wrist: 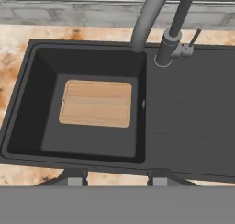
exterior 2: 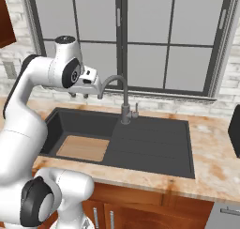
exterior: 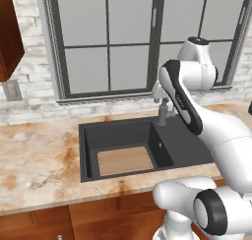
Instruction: Turn on the sink faucet with hot water and rinse the cutting board for ten seconds, then turn off the faucet. Push the cutting board to reach the water if necessary.
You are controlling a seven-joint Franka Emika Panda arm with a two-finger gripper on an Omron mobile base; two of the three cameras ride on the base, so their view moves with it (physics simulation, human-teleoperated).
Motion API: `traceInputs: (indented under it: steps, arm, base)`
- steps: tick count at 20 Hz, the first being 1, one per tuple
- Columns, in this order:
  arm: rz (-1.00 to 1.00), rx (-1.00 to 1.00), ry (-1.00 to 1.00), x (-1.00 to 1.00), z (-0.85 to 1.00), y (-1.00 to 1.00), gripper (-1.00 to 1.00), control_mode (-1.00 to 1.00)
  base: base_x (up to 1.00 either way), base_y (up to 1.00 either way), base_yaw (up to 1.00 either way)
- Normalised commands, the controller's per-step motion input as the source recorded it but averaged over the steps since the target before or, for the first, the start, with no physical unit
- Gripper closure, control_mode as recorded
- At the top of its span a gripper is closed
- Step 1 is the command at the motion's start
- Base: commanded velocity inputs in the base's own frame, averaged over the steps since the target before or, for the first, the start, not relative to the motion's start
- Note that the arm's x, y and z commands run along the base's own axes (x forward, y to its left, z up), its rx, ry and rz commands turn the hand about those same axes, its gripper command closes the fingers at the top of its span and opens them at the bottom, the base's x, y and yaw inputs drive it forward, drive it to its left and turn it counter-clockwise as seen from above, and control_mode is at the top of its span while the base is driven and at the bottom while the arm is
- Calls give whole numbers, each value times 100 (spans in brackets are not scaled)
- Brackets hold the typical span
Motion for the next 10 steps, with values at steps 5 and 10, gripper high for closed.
traceInputs:
  steps: [5, 10]
  arm:
    - [0, 0, -2, -3, -5, -26, -100, -100]
    - [0, 0, -14, -1, -15, -60, -100, -100]
  base:
    - [0, 0, 0]
    - [0, 0, 0]
